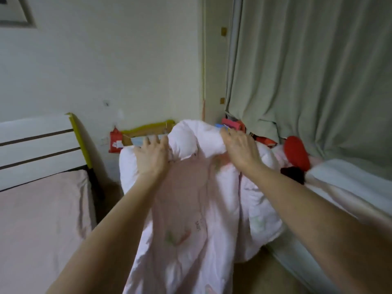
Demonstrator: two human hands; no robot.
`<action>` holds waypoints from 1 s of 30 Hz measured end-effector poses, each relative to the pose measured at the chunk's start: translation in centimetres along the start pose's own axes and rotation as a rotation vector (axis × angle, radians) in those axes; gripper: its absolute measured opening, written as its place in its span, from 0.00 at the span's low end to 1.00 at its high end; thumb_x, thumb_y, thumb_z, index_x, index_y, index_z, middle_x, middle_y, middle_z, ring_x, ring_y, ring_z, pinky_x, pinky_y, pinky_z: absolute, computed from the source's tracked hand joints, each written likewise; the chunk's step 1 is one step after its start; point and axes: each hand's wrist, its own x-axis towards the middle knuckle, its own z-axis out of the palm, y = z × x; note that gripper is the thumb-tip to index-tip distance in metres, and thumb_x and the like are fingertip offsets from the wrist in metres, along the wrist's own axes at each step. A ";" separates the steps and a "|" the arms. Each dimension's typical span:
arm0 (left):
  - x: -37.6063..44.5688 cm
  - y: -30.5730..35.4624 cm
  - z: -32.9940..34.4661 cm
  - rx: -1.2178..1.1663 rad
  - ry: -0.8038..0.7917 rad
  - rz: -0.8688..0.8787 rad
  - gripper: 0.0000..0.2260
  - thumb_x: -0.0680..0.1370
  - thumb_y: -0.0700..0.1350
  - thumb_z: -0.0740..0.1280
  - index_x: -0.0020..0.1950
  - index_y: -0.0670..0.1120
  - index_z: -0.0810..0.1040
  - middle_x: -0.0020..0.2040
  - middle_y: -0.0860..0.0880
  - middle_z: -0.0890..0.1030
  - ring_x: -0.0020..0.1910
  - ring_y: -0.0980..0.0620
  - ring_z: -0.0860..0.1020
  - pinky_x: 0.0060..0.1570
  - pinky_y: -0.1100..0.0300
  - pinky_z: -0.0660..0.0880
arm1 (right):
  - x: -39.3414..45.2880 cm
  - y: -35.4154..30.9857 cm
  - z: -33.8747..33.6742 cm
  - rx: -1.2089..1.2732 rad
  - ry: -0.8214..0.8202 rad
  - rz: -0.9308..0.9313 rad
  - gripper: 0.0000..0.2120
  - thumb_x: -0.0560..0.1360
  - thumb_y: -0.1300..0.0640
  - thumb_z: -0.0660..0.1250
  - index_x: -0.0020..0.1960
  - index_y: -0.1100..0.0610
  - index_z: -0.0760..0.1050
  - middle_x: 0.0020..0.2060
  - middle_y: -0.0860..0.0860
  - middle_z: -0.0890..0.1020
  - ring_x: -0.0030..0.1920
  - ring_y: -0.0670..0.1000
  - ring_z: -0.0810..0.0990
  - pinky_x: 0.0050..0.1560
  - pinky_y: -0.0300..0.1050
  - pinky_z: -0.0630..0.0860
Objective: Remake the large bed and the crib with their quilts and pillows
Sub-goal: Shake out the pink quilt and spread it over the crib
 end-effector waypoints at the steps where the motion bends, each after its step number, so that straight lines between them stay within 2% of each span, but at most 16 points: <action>1: -0.6 1.0 0.1 -0.008 -0.009 0.033 0.16 0.76 0.46 0.64 0.63 0.49 0.69 0.60 0.45 0.73 0.61 0.42 0.69 0.52 0.49 0.68 | -2.1 0.8 0.6 -0.006 -0.063 0.000 0.18 0.58 0.68 0.75 0.46 0.59 0.77 0.28 0.56 0.78 0.25 0.57 0.79 0.21 0.42 0.70; 3: -0.2 1.9 -0.8 -0.025 0.027 0.049 0.14 0.77 0.46 0.63 0.62 0.49 0.70 0.60 0.46 0.73 0.61 0.42 0.69 0.49 0.51 0.68 | -3.3 3.3 0.4 -0.013 -0.073 0.092 0.14 0.61 0.67 0.73 0.44 0.58 0.77 0.29 0.57 0.77 0.25 0.57 0.79 0.22 0.43 0.73; 5: 1.7 2.7 -2.6 -0.051 0.113 0.087 0.13 0.76 0.46 0.65 0.59 0.49 0.71 0.57 0.46 0.74 0.59 0.42 0.70 0.44 0.52 0.67 | -1.9 6.1 -1.5 -0.050 -0.019 0.167 0.09 0.67 0.65 0.63 0.46 0.58 0.77 0.32 0.57 0.78 0.28 0.59 0.80 0.25 0.45 0.74; 6: 2.7 2.9 -3.5 -0.048 0.148 0.098 0.13 0.75 0.46 0.66 0.58 0.48 0.71 0.56 0.45 0.74 0.58 0.41 0.71 0.43 0.52 0.66 | -0.9 6.9 -2.5 -0.054 0.001 0.192 0.10 0.68 0.65 0.61 0.47 0.58 0.77 0.33 0.58 0.78 0.30 0.60 0.80 0.26 0.46 0.73; 8: 3.6 2.8 -4.2 -0.054 0.175 0.090 0.14 0.73 0.44 0.68 0.58 0.45 0.71 0.54 0.44 0.74 0.56 0.41 0.72 0.42 0.51 0.66 | 0.6 7.3 -4.3 -0.010 0.034 0.224 0.13 0.67 0.68 0.64 0.50 0.59 0.76 0.36 0.59 0.78 0.33 0.61 0.80 0.27 0.47 0.69; 11: 2.1 1.1 -3.2 -0.027 0.140 0.094 0.17 0.70 0.39 0.68 0.58 0.44 0.72 0.53 0.42 0.75 0.54 0.39 0.73 0.41 0.50 0.69 | 0.3 7.3 -4.2 0.073 0.023 0.255 0.16 0.70 0.69 0.61 0.56 0.60 0.73 0.45 0.61 0.78 0.44 0.64 0.79 0.35 0.49 0.62; 13: 1.5 -0.2 -2.5 -0.052 0.126 0.087 0.17 0.70 0.37 0.68 0.57 0.43 0.72 0.53 0.41 0.74 0.53 0.38 0.73 0.38 0.50 0.69 | 0.0 7.1 -3.5 0.101 -0.004 0.247 0.14 0.71 0.68 0.59 0.56 0.60 0.72 0.48 0.61 0.77 0.47 0.64 0.78 0.37 0.50 0.63; 19: 1.6 -0.9 -1.9 -0.091 0.078 0.064 0.17 0.74 0.42 0.66 0.62 0.45 0.70 0.56 0.42 0.73 0.55 0.39 0.72 0.37 0.52 0.65 | 2.5 4.3 -2.0 0.225 0.055 0.457 0.13 0.71 0.70 0.57 0.55 0.62 0.70 0.49 0.64 0.76 0.49 0.66 0.76 0.40 0.54 0.67; 22: 1.0 -1.2 -0.6 -0.110 0.044 0.073 0.18 0.74 0.42 0.65 0.63 0.45 0.69 0.58 0.44 0.72 0.58 0.41 0.70 0.38 0.52 0.65 | 3.3 2.8 -0.8 0.238 0.073 0.511 0.13 0.73 0.70 0.56 0.55 0.63 0.71 0.49 0.64 0.76 0.49 0.65 0.76 0.40 0.51 0.63; 26: 3.9 -2.5 0.9 -0.147 0.041 0.050 0.19 0.73 0.42 0.67 0.62 0.45 0.69 0.57 0.44 0.72 0.57 0.41 0.70 0.36 0.52 0.65 | 5.6 1.4 1.7 0.226 0.112 0.467 0.16 0.70 0.71 0.57 0.56 0.62 0.72 0.49 0.63 0.75 0.48 0.64 0.76 0.39 0.49 0.61; 30: 9.1 -4.5 2.9 -0.102 0.090 0.035 0.16 0.72 0.40 0.66 0.59 0.44 0.71 0.54 0.43 0.74 0.53 0.40 0.72 0.36 0.51 0.67 | 11.9 0.0 5.2 0.264 0.155 0.420 0.16 0.71 0.70 0.57 0.56 0.61 0.72 0.48 0.63 0.75 0.48 0.64 0.76 0.40 0.48 0.61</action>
